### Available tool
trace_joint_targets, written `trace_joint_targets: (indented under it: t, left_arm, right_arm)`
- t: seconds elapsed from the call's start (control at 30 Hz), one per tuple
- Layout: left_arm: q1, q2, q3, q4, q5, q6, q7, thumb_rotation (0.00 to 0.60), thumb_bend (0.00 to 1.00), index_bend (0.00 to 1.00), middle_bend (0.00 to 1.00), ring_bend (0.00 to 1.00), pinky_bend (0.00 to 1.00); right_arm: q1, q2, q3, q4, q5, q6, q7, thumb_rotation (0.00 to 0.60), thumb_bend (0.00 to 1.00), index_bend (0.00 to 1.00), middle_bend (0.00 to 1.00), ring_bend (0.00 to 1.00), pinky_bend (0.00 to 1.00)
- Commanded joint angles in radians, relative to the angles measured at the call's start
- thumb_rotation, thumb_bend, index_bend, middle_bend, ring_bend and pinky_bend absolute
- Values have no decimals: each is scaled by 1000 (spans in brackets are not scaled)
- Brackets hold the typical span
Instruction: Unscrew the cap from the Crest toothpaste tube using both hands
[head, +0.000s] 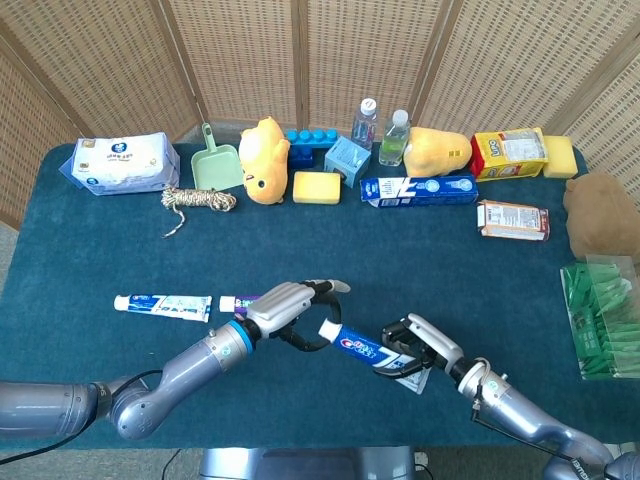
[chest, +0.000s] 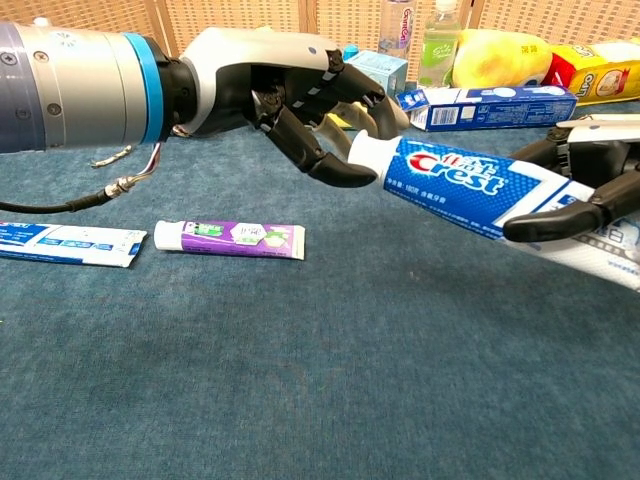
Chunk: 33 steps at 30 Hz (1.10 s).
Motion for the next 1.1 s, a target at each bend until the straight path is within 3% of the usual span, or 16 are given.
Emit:
trace_joint_targets:
  t: [0.03,0.67,1.1]
  left_arm:
    - [0,0,0,1,0,1,-1,600,312,494,173,163,207]
    - [7,-5,-3,7,11,16,-15,600,313,587,190,173,215]
    - [16,3,-1,-2,20,26,-17,600,314,601,194,174,218]
  right_arm:
    - [0,1,-2,2,-1,3,8,600,367,953,815,799,899]
    - [-6,-10,-3,23,28,19,25,600,372,952,814,799,898]
    - [-20,-17,20,9,110,14,-64,600,378,952,814,803,899]
